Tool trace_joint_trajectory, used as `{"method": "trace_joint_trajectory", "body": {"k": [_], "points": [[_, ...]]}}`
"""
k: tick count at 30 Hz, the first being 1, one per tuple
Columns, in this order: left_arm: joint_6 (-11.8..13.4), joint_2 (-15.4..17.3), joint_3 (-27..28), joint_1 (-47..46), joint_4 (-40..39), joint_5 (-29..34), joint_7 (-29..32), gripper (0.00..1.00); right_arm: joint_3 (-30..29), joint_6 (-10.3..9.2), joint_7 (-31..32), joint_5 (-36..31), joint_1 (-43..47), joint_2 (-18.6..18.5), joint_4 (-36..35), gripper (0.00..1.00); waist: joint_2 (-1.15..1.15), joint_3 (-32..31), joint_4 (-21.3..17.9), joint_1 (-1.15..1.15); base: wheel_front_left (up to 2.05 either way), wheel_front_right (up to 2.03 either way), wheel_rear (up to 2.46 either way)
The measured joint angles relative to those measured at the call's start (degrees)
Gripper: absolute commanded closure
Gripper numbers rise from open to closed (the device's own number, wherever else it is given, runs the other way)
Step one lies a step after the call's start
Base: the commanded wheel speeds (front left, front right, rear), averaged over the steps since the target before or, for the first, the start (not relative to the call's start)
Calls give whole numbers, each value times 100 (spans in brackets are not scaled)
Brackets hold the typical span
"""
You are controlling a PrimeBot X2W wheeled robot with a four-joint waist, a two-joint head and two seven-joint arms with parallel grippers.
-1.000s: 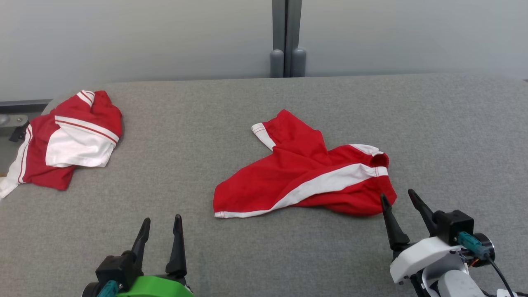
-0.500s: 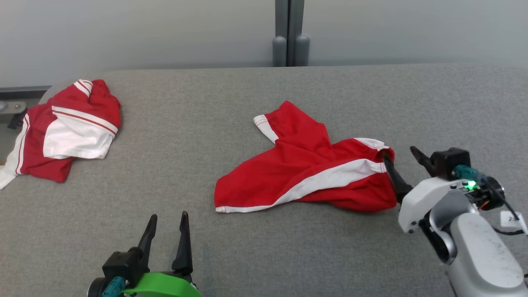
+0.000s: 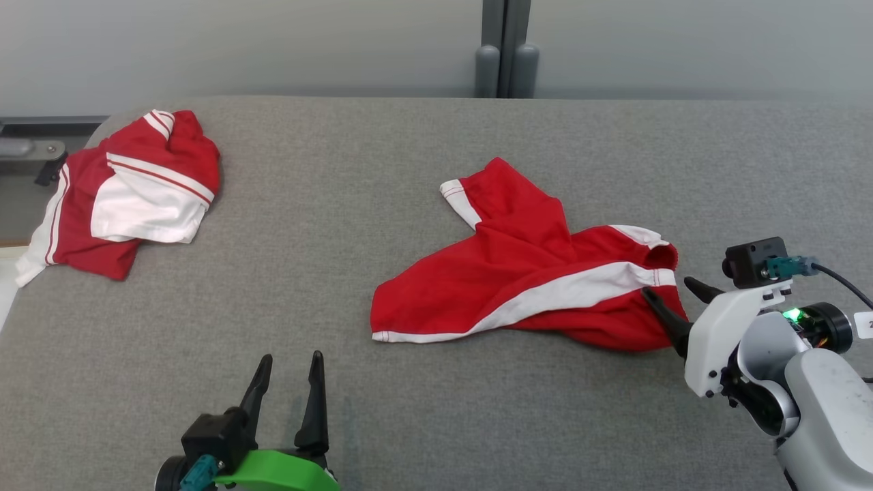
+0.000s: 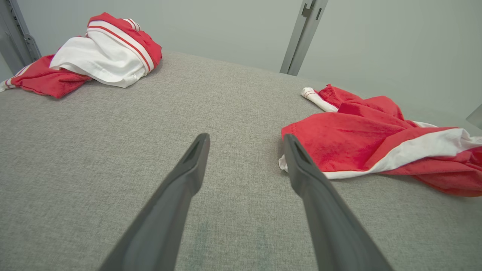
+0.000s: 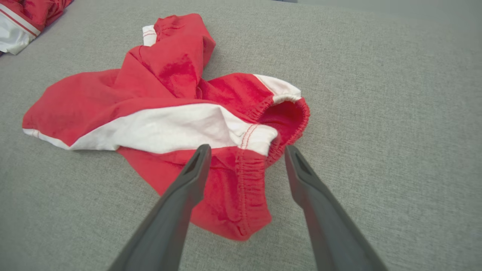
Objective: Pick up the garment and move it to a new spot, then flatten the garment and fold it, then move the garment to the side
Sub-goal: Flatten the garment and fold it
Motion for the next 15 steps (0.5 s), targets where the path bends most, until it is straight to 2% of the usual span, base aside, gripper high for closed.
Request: {"method": "trace_joint_trajectory", "body": {"k": [13, 14, 15], "points": [[-10, 0, -62, -81, 60, 1, -1, 0, 43, 0, 99, 291, -180, -43, 298, 0, 0, 187, 284, 0, 0, 0, 0], [-36, 0, -105, -87, 153, -1, 0, 0, -24, 0, 26, 298, -279, -30, 397, 49, 0, 235, 316, 0, 0, 0, 0], [-63, 0, -143, -93, 202, -21, -1, 0, -45, -1, -14, 291, -330, -29, 446, 58, 0, 261, 328, 0, 0, 0, 0]]}}
